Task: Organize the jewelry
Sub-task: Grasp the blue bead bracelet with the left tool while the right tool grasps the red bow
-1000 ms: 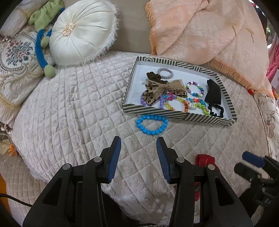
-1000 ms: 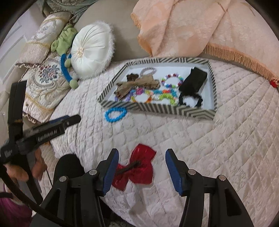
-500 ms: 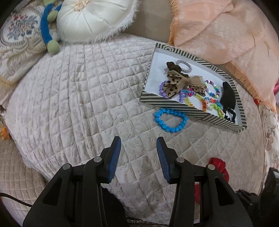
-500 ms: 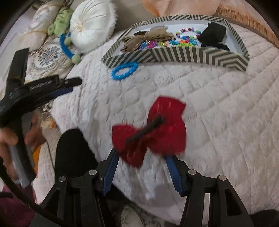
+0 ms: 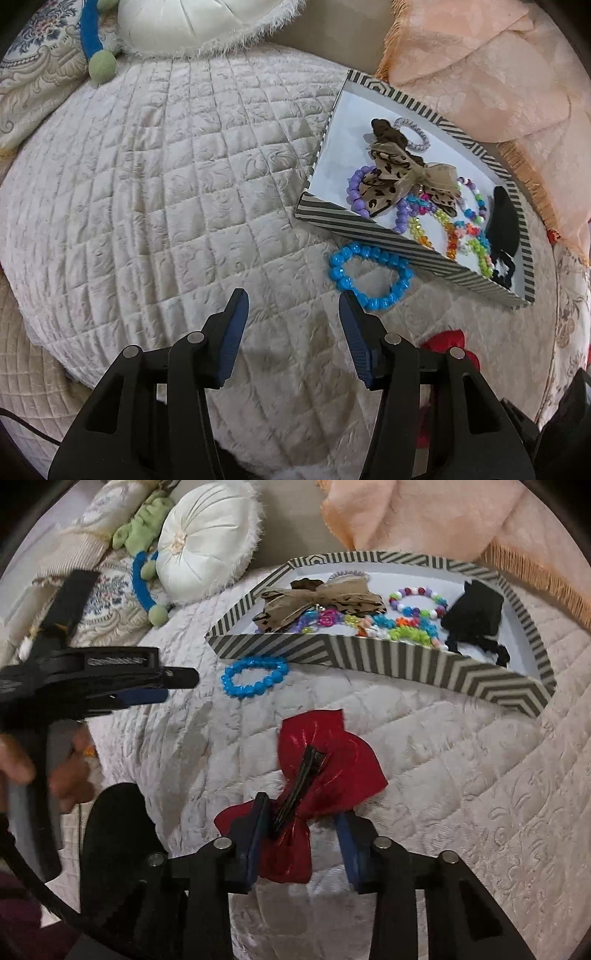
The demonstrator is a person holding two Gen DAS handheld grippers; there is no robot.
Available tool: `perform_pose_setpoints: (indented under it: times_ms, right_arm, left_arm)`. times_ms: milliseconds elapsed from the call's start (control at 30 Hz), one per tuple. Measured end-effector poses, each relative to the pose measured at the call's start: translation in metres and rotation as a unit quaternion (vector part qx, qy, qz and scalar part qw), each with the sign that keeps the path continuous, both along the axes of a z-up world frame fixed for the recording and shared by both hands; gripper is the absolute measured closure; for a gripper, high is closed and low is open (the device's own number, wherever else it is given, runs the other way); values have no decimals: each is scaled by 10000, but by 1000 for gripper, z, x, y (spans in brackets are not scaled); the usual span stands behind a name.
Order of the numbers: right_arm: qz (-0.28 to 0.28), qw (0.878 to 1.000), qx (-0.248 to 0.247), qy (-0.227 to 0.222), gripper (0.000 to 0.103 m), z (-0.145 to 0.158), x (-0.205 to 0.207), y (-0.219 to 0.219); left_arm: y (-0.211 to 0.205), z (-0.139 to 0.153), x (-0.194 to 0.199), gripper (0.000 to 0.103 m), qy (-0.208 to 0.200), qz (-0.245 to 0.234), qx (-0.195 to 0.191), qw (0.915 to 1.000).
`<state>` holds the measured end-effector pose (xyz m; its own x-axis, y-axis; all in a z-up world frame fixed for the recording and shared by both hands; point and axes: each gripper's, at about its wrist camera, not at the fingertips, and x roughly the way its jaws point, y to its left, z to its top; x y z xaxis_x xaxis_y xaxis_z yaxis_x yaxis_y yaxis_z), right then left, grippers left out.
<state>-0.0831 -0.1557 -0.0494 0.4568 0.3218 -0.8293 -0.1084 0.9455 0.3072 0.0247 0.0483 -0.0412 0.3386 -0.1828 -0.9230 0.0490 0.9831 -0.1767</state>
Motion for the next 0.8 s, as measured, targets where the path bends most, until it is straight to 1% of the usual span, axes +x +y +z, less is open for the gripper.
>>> perform_pose_setpoints:
  times_ms: [200, 233, 267, 300, 400, 467, 533, 567, 600, 633, 667, 767, 800]
  right_arm:
    - [-73, 10000, 36, 0, 70, 6, 4, -12]
    - [-103, 9999, 55, 30, 68, 6, 7, -12]
    - [-106, 9999, 86, 30, 60, 5, 8, -12]
    - [-96, 9999, 113, 25, 59, 4, 10, -11]
    - [-15, 9999, 90, 63, 59, 0, 16, -6]
    - [47, 10000, 66, -5, 59, -1, 17, -1]
    - [95, 9999, -29, -59, 68, -2, 20, 3]
    - [121, 9999, -91, -71, 71, -2, 20, 4]
    - [154, 9998, -124, -81, 74, -2, 21, 5]
    - [183, 9997, -125, -88, 75, -2, 21, 5]
    - [206, 9997, -114, -97, 81, -1, 19, 5]
    - [220, 9996, 11, -152, 83, 5, 15, 0]
    - [200, 9996, 37, -183, 83, 8, 12, -2]
  left_arm:
    - [-10, -6, 18, 52, 48, 176, -120, 9998]
    - [-13, -8, 21, 52, 84, 165, -120, 9998]
    - [-15, -10, 23, 52, 113, 162, -109, 9997]
    - [-17, -12, 25, 52, 132, 161, -95, 9997]
    - [-24, -19, 28, 52, 146, 123, 18, 9998]
    - [-27, -20, 28, 52, 94, 92, 94, 9999]
    - [-29, -21, 28, 53, 32, 109, 75, 9999]
    - [-29, -21, 28, 57, 3, 105, 52, 9999]
    - [-31, -21, 28, 76, -42, 49, 28, 10000]
    - [-33, -22, 28, 89, -43, -26, 43, 10000]
    - [-35, -23, 28, 89, -13, -119, -4, 9999]
    - [-31, -20, 27, 94, -10, -170, -170, 9997]
    - [-29, -18, 26, 94, -7, -167, -242, 9996]
